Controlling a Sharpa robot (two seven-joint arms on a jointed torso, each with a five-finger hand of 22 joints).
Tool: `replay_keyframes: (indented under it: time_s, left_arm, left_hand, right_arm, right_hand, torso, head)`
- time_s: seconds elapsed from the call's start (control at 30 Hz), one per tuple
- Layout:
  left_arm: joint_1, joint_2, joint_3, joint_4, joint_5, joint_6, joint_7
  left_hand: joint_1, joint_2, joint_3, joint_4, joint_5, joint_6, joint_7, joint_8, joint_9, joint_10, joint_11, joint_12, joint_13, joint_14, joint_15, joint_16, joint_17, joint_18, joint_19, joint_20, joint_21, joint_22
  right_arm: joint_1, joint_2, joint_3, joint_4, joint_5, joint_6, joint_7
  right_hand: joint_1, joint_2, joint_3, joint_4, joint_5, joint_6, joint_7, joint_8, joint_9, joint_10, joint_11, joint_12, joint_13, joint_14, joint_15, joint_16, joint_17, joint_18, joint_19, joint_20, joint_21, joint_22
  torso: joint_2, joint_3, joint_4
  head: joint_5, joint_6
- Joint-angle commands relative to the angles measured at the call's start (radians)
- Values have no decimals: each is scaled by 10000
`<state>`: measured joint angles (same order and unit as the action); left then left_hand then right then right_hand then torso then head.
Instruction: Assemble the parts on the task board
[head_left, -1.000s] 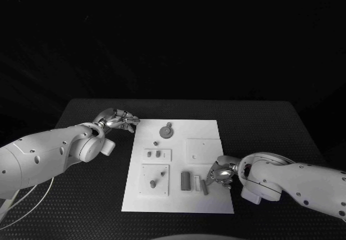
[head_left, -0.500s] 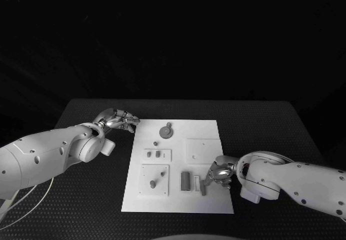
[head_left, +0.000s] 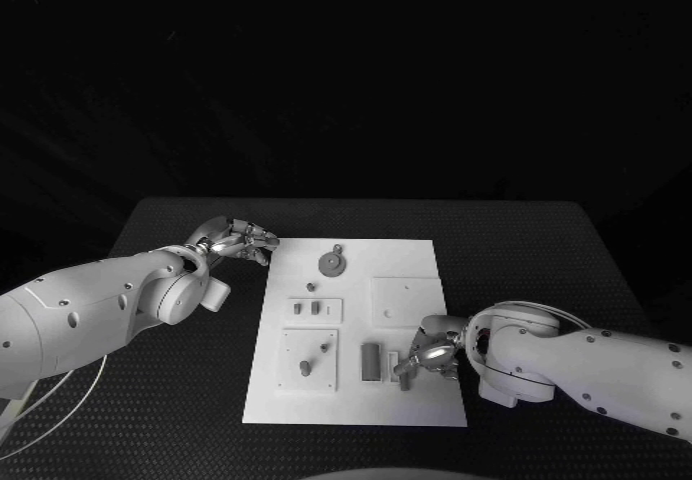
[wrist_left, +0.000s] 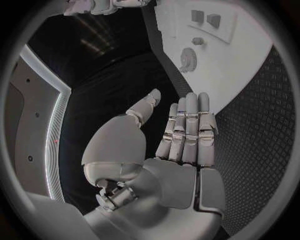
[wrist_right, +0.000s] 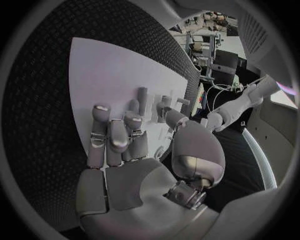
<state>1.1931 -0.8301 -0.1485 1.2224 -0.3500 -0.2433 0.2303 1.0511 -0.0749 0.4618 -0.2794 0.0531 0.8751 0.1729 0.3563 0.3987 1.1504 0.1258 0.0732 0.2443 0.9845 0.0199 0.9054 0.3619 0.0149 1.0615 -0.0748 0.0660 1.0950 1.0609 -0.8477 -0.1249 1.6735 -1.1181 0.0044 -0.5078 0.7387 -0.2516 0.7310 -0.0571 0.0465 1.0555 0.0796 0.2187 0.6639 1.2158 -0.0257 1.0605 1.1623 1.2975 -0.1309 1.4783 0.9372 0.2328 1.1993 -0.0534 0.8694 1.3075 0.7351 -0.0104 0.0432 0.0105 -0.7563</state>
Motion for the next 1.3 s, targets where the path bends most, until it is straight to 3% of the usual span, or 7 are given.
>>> replay_keyframes:
  time_s: [0.03, 0.27, 0.33, 0.53, 0.77, 1.03, 1.3]
  left_arm:
    - [5, 3, 5, 37, -31, 130, 50]
    - [6, -14, 5, 54, -36, 135, 38]
    - [6, -22, 5, 61, -38, 140, 30]
    - [6, -17, 5, 61, -61, 166, 10]
    - [6, -25, 5, 59, -86, 176, -3]
    - [6, -32, 5, 58, -89, 177, -16]
    - [6, -43, 5, 55, -96, 179, -35]
  left_hand:
    - [-68, -20, -18, 1, -12, -96, 4, 11, -16, -43, 21, -27, -12, -2, 62, -52, 13, -19, -65, 19, 30, -13]
    - [-69, -19, -16, 0, -12, -96, 4, 12, -16, -44, 22, -27, -12, -1, 61, -53, 16, -18, -64, 19, 31, -13]
    - [-69, -19, -16, 0, -12, -96, 4, 12, -16, -44, 22, -27, -12, -1, 61, -53, 16, -18, -64, 19, 31, -12]
    - [-71, -16, -15, 2, -12, -95, 4, 13, -16, -44, 22, -26, -11, 0, 62, -53, 18, -18, -62, 19, 32, -12]
    - [-70, -3, -9, 5, -11, -93, 3, 15, -16, -43, 21, -25, -11, 2, 61, -54, 22, -17, -61, 18, 33, -12]
    - [-71, 0, -7, 4, -12, -91, 2, 17, -16, -42, 21, -23, -10, 3, 61, -54, 25, -17, -60, 19, 34, -12]
    - [-74, 1, -6, 5, -12, -90, 2, 18, -16, -41, 20, -22, -10, 4, 61, -55, 28, -17, -60, 19, 34, -11]
  right_arm:
    - [-54, 10, -49, -26, -1635, 737, -391]
    - [-55, 108, -51, -106, -2544, 732, -467]
    - [-55, 173, -53, -153, -2722, 729, -478]
    - [-57, 344, -70, -243, -2819, 972, -512]
    - [-58, 447, -92, -305, -2794, 1317, -554]
    - [-59, 398, -112, -311, -2805, 1741, -560]
    - [-60, 224, -112, -314, -2838, 1680, -539]
  right_hand:
    - [-46, -115, 27, 206, 30, 109, -9, 81, 46, 90, -71, 87, 2, 151, -54, 89, 144, 290, 93, -22, 61, 104]
    - [-112, 33, 46, 451, 31, 220, -65, 150, 83, 179, -126, 134, 5, 215, -105, 115, 230, 290, 128, -65, 85, 125]
    - [-101, 240, 38, 468, 31, 268, -84, 178, 98, 212, -145, 151, 7, 233, -120, 127, 264, 290, 139, -78, 96, 133]
    - [-130, 842, -291, 145, 29, 367, -142, 230, 123, 379, -203, 314, 119, 244, -175, 159, 329, 290, 94, -107, 130, 175]
    - [-163, 1140, -442, -246, 29, 424, -163, 241, 113, 495, -223, 442, 219, 247, -190, 176, 367, 290, 48, -103, 145, 183]
    - [-34, 1100, -469, -833, 28, 450, -165, 231, 90, 534, -224, 485, 262, 248, -189, 181, 371, 290, 29, -96, 162, 178]
    - [-13, 1005, -454, -969, 28, 443, -156, 218, 76, 521, -216, 452, 237, 219, -182, 164, 300, 290, 28, -85, 157, 168]
  torso:
    - [-1, -9, 4]
    - [2, -6, 3]
    - [4, -5, 1]
    - [1, -2, 11]
    - [3, 5, -1]
    - [1, 4, 0]
    - [1, 5, 8]
  head:
    - [-10, -9]
    - [-21, -5]
    - [-22, -8]
    - [-34, -11]
    - [-35, -23]
    - [-43, -43]
    - [-45, -68]
